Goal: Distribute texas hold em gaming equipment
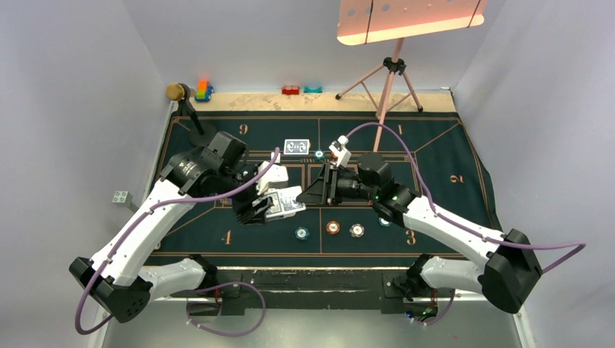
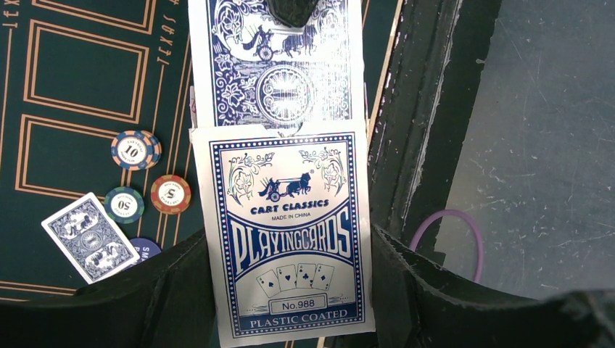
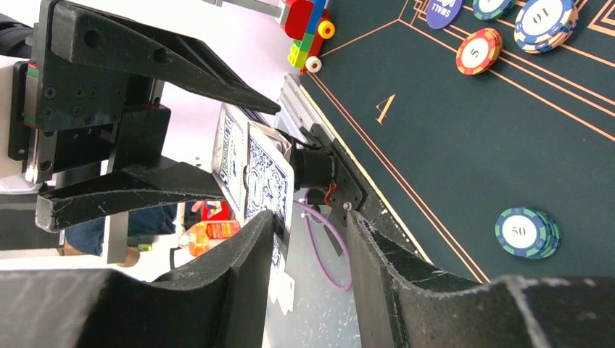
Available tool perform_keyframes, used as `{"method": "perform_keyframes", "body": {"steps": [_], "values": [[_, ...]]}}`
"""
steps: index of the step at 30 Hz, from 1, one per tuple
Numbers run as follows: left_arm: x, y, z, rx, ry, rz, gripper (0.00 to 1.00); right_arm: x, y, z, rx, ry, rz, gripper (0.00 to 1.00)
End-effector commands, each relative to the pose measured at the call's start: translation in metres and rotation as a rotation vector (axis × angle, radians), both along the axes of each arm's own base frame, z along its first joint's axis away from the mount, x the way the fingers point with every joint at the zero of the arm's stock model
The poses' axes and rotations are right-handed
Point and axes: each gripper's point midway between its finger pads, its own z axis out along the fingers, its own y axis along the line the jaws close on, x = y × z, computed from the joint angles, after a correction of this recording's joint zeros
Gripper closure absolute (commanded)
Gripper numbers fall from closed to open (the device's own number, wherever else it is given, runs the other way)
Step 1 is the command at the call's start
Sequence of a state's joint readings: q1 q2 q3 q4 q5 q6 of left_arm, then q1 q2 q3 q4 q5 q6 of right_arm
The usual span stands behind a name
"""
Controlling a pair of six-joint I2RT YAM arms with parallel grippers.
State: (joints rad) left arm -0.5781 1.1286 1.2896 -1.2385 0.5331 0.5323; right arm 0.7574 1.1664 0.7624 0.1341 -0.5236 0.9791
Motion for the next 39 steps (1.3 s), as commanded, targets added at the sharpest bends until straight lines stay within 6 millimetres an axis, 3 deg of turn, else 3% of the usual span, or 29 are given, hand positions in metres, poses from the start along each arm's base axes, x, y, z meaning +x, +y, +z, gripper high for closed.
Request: {"method": "perform_keyframes", "body": {"steps": [1, 5, 12, 18, 23, 28, 33, 39], "values": [[0.003, -0.010, 0.023, -0.084, -0.040, -0.003, 1.00, 0.001, -0.008, 0.006, -0.008, -0.025, -0.015, 0.57], [0.002, -0.010, 0.021, -0.081, -0.035, -0.005, 1.00, 0.006, -0.015, 0.018, 0.001, -0.053, -0.037, 0.57], [0.003, -0.012, 0.022, -0.089, -0.035, -0.003, 1.00, 0.008, -0.015, 0.028, 0.002, -0.073, -0.029, 0.34], [0.003, -0.012, 0.021, -0.088, -0.032, -0.002, 1.00, 0.008, -0.006, 0.036, 0.036, -0.079, -0.012, 0.29], [0.004, -0.014, 0.023, -0.096, -0.030, -0.003, 1.00, 0.007, 0.005, 0.038, 0.046, -0.071, 0.014, 0.31], [0.003, -0.015, 0.022, -0.100, -0.018, -0.004, 1.00, 0.006, 0.009, 0.037, 0.049, -0.059, 0.020, 0.42], [0.003, -0.015, 0.024, -0.104, -0.022, -0.004, 1.00, 0.002, 0.003, 0.027, 0.008, -0.053, 0.019, 0.47], [0.003, -0.016, 0.025, -0.109, -0.023, -0.005, 1.00, 0.000, -0.012, 0.034, -0.004, -0.085, -0.027, 0.50]]}}
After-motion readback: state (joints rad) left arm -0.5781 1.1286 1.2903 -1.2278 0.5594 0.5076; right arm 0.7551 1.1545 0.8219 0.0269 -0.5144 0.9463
